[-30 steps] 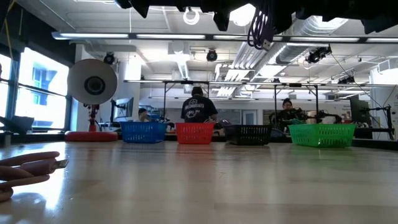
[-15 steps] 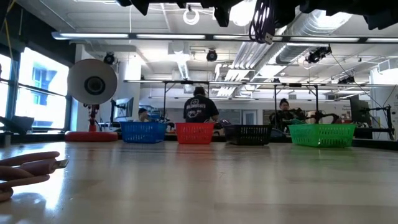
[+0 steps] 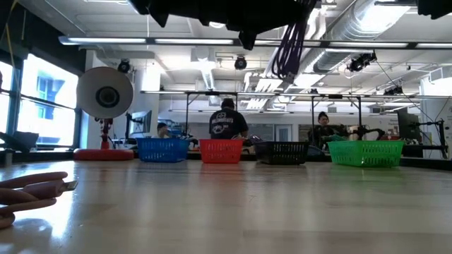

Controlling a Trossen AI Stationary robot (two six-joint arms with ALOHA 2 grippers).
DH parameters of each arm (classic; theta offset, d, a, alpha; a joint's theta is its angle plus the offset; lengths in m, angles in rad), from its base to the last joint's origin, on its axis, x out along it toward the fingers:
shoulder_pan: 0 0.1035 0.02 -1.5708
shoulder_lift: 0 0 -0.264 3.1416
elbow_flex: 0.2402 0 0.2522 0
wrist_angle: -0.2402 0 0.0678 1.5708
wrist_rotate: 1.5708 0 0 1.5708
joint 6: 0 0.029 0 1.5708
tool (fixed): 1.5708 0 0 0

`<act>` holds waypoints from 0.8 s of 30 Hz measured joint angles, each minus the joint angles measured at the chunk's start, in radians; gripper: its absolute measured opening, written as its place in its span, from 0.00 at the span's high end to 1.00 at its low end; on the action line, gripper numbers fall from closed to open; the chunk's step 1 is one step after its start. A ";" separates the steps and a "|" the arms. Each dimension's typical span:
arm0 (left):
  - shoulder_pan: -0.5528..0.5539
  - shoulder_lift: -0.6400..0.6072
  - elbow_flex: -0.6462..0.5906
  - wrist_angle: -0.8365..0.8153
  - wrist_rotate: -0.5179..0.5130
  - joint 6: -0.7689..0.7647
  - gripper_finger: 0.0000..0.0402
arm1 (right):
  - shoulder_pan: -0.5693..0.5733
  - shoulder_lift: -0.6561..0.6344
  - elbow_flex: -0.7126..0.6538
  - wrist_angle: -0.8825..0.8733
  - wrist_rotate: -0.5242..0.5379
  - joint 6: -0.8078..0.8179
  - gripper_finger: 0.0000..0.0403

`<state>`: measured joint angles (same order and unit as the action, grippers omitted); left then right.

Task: Pick & Place USB Port
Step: Put the violet charger cable into the black bin

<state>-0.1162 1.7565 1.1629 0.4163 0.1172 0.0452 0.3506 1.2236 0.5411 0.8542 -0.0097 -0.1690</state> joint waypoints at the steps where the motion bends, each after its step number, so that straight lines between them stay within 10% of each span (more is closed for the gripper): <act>1: 0.000 0.000 0.000 -0.004 0.000 0.000 0.99 | -0.001 0.000 0.000 -0.012 0.018 0.000 0.53; 8: 0.000 0.000 0.001 0.001 0.007 0.001 0.99 | -0.002 0.002 -0.002 -0.087 0.199 -0.042 0.53; 18: -0.001 -0.005 0.004 0.012 0.008 0.002 0.99 | -0.003 0.003 -0.003 -0.124 0.199 -0.042 0.54; 24: -0.001 -0.005 0.004 0.010 0.008 0.002 0.99 | -0.003 0.003 -0.003 -0.145 0.198 -0.046 0.73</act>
<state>-0.1173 1.7512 1.1667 0.4267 0.1249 0.0475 0.3481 1.2266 0.5377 0.7091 0.1882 -0.2153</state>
